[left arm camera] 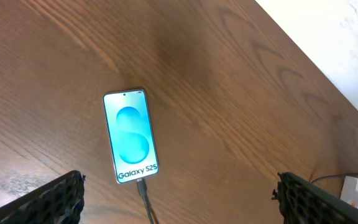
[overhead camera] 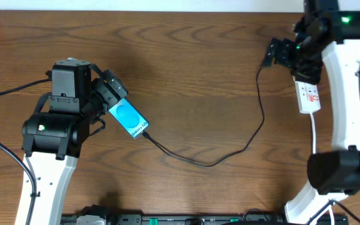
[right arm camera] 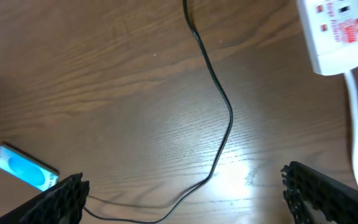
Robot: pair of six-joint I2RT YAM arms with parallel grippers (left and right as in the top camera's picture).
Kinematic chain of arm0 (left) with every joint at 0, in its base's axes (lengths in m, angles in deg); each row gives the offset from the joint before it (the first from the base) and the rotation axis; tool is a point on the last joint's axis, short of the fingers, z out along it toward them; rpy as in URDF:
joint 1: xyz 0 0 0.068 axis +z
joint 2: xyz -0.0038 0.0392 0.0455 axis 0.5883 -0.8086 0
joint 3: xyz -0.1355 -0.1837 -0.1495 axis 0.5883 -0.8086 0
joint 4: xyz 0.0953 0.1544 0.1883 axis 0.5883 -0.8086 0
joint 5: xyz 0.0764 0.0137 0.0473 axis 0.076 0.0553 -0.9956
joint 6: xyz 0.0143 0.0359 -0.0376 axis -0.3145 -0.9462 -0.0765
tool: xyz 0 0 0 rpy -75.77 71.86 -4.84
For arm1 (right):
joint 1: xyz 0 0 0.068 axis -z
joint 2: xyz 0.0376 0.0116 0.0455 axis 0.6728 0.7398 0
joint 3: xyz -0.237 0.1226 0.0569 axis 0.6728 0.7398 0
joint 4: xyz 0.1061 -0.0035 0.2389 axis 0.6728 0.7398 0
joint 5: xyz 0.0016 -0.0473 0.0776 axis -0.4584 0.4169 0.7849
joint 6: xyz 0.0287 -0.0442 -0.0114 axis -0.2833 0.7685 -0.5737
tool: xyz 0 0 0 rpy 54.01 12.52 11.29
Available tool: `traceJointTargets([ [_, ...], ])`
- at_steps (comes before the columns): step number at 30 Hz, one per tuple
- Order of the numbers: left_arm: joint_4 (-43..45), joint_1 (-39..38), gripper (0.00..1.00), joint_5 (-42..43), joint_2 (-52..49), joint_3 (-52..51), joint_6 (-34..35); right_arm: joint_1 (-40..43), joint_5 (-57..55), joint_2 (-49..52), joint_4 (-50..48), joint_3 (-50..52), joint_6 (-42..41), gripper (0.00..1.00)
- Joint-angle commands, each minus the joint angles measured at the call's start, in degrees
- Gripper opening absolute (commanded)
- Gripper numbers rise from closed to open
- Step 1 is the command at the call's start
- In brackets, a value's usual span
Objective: Plug charger to phone and switch on socket
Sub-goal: 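Swing the right gripper right toward the white power strip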
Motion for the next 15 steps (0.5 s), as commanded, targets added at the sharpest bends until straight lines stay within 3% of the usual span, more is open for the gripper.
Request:
traceJointTargets([
  [1, -0.57, -0.02, 0.98, -0.98, 0.44, 1.49, -1.4, 2.91, 0.57, -4.83, 0.72, -1.07, 1.51, 0.99],
  [8, -1.46, -0.02, 0.98, -0.98, 0.44, 1.49, -1.62, 13.25, 1.4, -10.05, 3.34, -1.07, 3.98, 0.99],
  [15, -1.33, -0.02, 0.98, -0.98, 0.48, 1.49, -1.6, 24.55, 9.92, -11.34, 5.64, -1.05, 11.28, 0.99],
])
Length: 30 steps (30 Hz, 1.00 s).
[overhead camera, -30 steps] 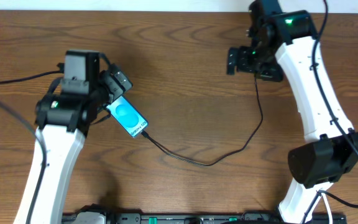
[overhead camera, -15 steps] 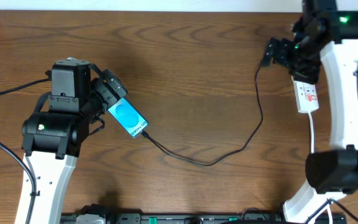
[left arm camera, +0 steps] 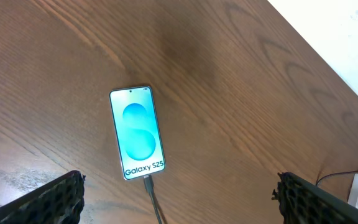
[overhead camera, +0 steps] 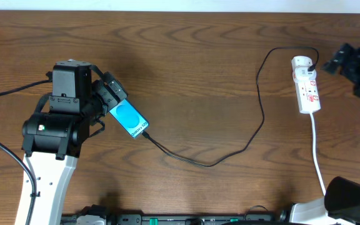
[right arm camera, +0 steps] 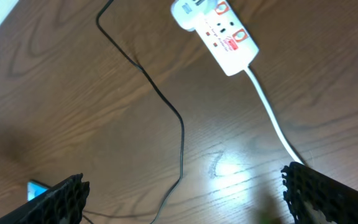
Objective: Plug charger to phone and switch on socket
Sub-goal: 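Swing the right gripper right toward the white power strip, then move the right gripper over the orange switch beside the charger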
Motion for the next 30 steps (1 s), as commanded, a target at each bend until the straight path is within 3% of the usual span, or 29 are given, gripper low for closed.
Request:
traceJointTargets([
  [1, -0.15, -0.02, 0.98, -0.74, 0.48, 1.49, -0.74, 4.35, 6.62, -0.68, 0.39, -0.83, 5.73, 0.99],
  [8, -0.15, -0.02, 0.98, -0.74, 0.52, 1.49, -0.74, 12.31, 14.45, -0.66, 1.01, 1.46, 12.66, 0.99],
  [15, 0.07, -0.02, 0.98, -0.76, 0.52, 1.49, -0.74, 13.94, 23.98, -0.66, -2.01, 11.19, 19.87, 0.99],
  [21, 0.07, -0.02, 0.98, -0.98, 0.52, 1.49, -0.96, 13.94, 24.7, -0.66, -8.57, 19.3, 19.71, 0.99],
  [30, -0.04, -0.02, 0.98, -1.46, 0.52, 1.49, -0.94, 13.94, 23.26, 0.04, -14.73, 19.87, 15.58, 0.99],
])
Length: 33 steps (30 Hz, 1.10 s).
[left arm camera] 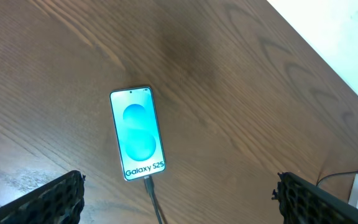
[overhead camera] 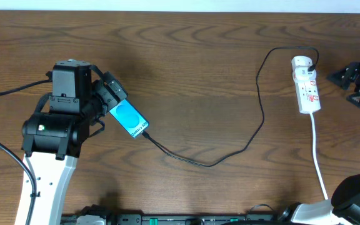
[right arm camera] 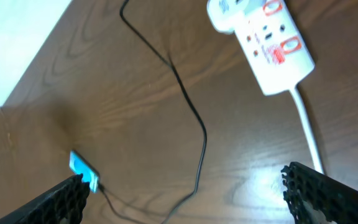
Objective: Plug charger to phone and switch on socket
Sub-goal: 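Move the right gripper over the orange switch beside the charger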
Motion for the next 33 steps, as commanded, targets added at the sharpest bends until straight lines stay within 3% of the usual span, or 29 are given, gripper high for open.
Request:
traceJointTargets([
  [1, -0.17, -0.02, 0.98, -1.49, 0.52, 1.49, -0.76, 0.17, 0.22, 0.46, -1.07, 0.0, -1.9, 0.99],
  [10, -0.2, -0.02, 0.98, -1.86, 0.52, 1.49, -0.76, 0.17, 4.98, 9.07, -4.33, -0.81, -3.8, 0.99],
  [16, -0.2, -0.02, 0.98, -2.29, 0.52, 1.49, -0.79, 0.11, 7.28, 15.43, -4.24, -6.91, -4.46, 0.99],
  [28, -0.2, -0.02, 0.98, -2.32, 0.42, 1.49, -0.76, -0.11, 4.94, 27.65, 3.98, -25.05, -4.96, 0.99],
  [33, -0.2, -0.02, 0.98, -2.64, 0.42, 1.49, -0.76, -0.15, 7.39, 32.81, 8.66, -28.61, 0.02, 0.99],
])
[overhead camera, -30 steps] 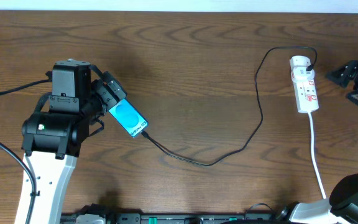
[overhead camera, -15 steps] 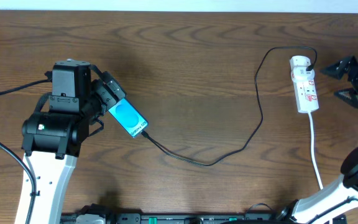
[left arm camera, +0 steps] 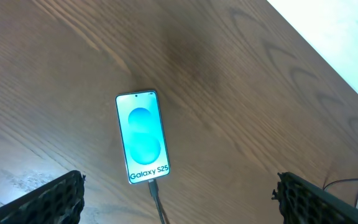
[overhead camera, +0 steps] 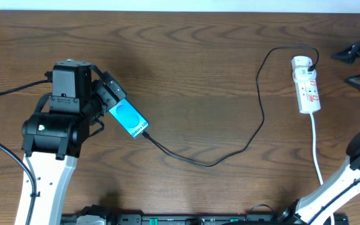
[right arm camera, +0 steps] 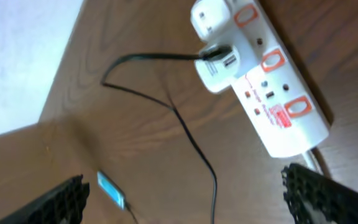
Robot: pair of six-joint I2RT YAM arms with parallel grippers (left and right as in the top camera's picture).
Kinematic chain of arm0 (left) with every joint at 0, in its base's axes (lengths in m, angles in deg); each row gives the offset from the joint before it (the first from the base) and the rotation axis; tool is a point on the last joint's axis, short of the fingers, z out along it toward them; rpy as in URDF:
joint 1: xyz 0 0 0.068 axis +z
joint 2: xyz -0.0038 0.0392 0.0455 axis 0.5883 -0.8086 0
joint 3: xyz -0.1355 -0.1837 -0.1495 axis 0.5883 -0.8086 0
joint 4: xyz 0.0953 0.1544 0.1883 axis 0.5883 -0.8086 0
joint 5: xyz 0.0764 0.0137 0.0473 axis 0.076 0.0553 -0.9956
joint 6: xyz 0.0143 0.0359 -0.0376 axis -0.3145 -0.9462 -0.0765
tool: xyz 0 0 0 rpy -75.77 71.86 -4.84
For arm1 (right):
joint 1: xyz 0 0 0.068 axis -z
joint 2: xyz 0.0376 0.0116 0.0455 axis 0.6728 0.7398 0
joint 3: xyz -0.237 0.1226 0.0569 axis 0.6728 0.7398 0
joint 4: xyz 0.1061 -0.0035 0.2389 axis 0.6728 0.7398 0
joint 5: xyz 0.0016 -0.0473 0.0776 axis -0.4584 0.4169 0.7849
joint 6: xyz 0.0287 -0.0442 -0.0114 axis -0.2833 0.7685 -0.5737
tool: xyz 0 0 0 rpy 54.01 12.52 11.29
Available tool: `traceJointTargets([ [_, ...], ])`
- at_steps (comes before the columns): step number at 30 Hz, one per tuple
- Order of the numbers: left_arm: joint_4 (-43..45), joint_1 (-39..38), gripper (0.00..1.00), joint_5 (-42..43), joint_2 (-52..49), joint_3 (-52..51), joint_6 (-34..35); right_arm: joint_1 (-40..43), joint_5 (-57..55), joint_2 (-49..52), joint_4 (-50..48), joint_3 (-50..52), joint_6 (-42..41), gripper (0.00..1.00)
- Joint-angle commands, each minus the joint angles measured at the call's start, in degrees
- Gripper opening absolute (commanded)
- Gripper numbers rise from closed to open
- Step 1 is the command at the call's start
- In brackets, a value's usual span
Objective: Plug charger to phone and switch on socket
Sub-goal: 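Move the right gripper over the orange switch beside the charger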
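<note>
A phone (left arm camera: 143, 137) with a lit blue screen lies flat on the wooden table, a black cable (left arm camera: 155, 190) plugged into its bottom end. My left gripper (left arm camera: 179, 202) hangs open above it, holding nothing. In the overhead view the phone (overhead camera: 130, 119) shows just beside the left gripper (overhead camera: 109, 94). The cable (overhead camera: 255, 119) runs right to a charger plug (right arm camera: 215, 62) seated in the white power strip (right arm camera: 272, 118). The strip has red switches; their position cannot be told. My right gripper (overhead camera: 356, 67) is open and empty, to the right of the power strip (overhead camera: 307, 92).
The strip's white lead (overhead camera: 316, 153) runs toward the table's front edge. A pale wall (right arm camera: 17, 56) borders the table's far edge. A black wire (overhead camera: 8, 92) trails left from the left arm.
My right gripper has shifted toward the table's back at the right edge, and its view now shows the power strip larger. The left wrist view shifted slightly over the phone.
My right gripper was first at the far end of the power strip. Then it stood clear to the strip's right, stayed there, and now sits farther back. The left gripper stayed open above the phone, with the cable plugged in throughout.
</note>
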Motion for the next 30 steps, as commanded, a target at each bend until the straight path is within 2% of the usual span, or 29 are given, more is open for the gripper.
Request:
traceJointTargets([
  [1, -0.17, -0.02, 0.98, -1.62, 0.42, 1.49, -0.76, -0.22, 2.34, 3.52, 1.79, -2.27, 4.02, 0.99],
  [11, -0.59, -0.02, 0.98, -1.97, 0.42, 1.49, -0.76, -1.27, 6.32, 7.8, 2.51, -2.49, 8.31, 0.99],
  [23, -0.83, -0.02, 0.98, -1.97, 0.42, 1.49, -0.76, -1.33, 5.86, 7.82, -1.2, -2.54, 7.63, 0.99],
  [30, -0.98, -0.02, 0.98, -1.97, 0.42, 1.49, -0.76, -1.33, 3.74, 7.82, -4.39, -2.54, 3.56, 0.99],
])
